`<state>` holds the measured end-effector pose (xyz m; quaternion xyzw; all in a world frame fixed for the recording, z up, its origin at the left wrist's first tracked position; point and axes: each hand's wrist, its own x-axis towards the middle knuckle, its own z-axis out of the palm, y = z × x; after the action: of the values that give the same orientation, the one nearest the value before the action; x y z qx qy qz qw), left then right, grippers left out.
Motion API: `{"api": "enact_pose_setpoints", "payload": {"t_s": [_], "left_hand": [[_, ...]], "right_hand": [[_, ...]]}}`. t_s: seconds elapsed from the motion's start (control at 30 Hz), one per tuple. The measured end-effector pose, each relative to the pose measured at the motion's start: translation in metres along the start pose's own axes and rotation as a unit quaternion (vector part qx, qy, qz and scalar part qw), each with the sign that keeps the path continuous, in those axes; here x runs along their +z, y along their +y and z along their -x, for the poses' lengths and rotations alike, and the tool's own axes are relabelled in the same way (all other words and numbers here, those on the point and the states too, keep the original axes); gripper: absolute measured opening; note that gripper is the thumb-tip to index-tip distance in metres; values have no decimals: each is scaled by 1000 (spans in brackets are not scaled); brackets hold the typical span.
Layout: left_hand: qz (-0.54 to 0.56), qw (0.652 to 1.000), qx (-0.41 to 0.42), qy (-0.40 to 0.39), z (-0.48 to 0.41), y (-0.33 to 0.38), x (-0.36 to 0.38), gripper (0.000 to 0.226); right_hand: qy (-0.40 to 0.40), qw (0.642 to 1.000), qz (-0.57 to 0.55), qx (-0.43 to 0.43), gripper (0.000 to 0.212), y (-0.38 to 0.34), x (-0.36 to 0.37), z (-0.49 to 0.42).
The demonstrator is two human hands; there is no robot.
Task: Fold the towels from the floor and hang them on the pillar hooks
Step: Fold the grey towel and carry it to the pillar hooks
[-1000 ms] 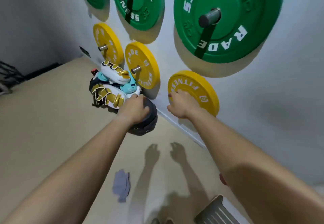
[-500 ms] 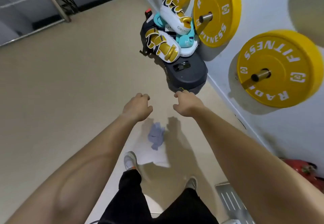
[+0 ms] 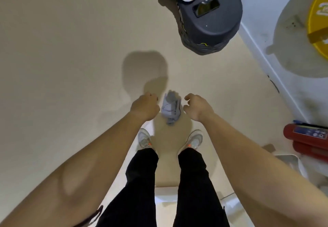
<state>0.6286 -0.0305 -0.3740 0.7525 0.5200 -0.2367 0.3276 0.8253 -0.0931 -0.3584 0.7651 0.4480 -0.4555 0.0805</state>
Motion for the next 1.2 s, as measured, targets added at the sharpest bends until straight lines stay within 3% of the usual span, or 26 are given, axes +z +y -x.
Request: {"api": "enact_pose_setpoints", "payload": {"t_s": [0.33, 0.53, 0.63, 0.73, 0.87, 1.03, 1.13, 1.2], "left_hand": [[62, 993, -24, -98, -166, -27, 223, 32], [123, 989, -39, -74, -271, -29, 334, 41], [170, 984, -35, -33, -320, -26, 381, 26], [192, 981, -21, -13, -354, -20, 413, 37], [167, 986, 6, 25, -368, -23, 434, 22], [191, 981, -26, -10, -332, -31, 403, 11], [161, 984, -39, -65, -287, -28, 349, 10], [156, 982, -35, -99, -254, -20, 301, 14]], "right_hand": [[-87, 994, -38, 61, 48, 120, 162, -198], [-65, 995, -65, 43, 45, 168, 245, -310], [-25, 992, -106, 65, 44, 182, 275, -364], [-2, 984, -160, 78, 42, 193, 300, -404], [4, 983, -177, 58, 11, 204, 320, -424], [18, 964, -260, 51, 19, 197, 301, -386], [9, 963, -268, 37, 7, 174, 262, -338], [-6, 964, -267, 14, 15, 151, 226, -300]]}}
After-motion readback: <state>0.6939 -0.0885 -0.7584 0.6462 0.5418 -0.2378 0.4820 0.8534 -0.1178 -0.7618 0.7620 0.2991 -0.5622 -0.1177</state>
